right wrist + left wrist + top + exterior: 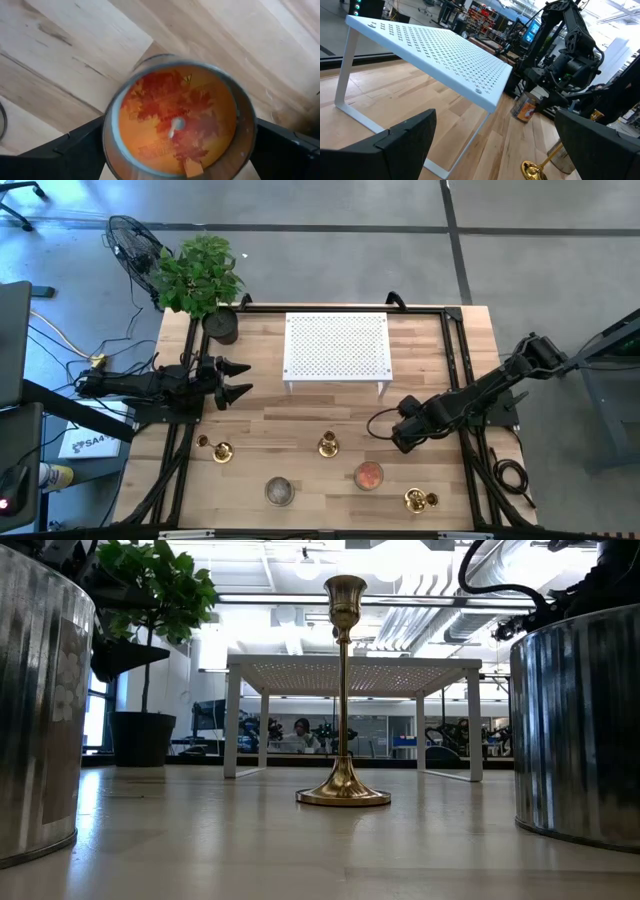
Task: Pick & Place candle stick holders
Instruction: Put the top right orange scented candle on the shelf
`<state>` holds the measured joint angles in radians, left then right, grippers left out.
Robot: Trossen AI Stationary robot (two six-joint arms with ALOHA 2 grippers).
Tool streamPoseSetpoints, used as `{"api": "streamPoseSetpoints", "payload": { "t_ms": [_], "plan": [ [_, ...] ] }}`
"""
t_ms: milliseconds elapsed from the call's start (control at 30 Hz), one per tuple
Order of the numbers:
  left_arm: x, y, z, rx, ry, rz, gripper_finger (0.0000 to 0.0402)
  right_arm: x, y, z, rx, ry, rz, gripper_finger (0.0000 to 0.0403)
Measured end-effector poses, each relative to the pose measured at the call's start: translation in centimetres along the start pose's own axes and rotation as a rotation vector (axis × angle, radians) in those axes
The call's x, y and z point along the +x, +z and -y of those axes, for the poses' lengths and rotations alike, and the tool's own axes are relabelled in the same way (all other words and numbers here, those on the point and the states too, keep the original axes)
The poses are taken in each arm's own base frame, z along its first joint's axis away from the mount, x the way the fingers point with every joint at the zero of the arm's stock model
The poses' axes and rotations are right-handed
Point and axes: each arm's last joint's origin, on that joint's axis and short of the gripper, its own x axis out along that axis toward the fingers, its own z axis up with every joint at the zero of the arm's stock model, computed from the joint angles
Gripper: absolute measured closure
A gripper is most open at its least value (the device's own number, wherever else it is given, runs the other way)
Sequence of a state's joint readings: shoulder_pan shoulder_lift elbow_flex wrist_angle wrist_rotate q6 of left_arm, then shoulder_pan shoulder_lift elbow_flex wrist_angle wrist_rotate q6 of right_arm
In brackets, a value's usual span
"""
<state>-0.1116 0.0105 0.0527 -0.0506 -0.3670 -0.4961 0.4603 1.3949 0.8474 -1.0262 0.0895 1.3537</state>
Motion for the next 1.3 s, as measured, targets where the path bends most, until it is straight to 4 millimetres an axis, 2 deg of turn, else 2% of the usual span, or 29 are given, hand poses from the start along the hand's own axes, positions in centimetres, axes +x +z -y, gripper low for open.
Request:
{"api": "streamPoseSetpoints", "payload": {
  "t_ms": [100, 300, 867, 1067, 1300],
  "plan": [
    [0.0, -0.01, 0.0, 0.0, 0.0, -0.001, 0.0002, 0.0, -0.04, 0.02, 0.0, 0.001, -0.014, 0.0015],
    [0.0, 0.0, 0.0, 0.0, 0.0, 0.0, 0.0002, 0.31, -0.14, 0.19, -0.009, 0.002, -0.023, 0.0058],
    [0.0, 0.0, 0.0, 0.0, 0.0, 0.0, 0.0002, 0.6, -0.46, 0.05, -0.043, 0.018, -0.028, 0.0059],
    [0.0, 0.0, 0.0, 0.0, 0.0, 0.0, 0.0002, 0.63, -0.46, 0.01, -0.122, 0.029, -0.046, 0.0059],
    [0.0, 0.0, 0.0, 0.0, 0.0, 0.0, 0.0002, 0.7, -0.01, -0.04, -0.075, 0.026, 0.017, 0.0059]
  ]
}}
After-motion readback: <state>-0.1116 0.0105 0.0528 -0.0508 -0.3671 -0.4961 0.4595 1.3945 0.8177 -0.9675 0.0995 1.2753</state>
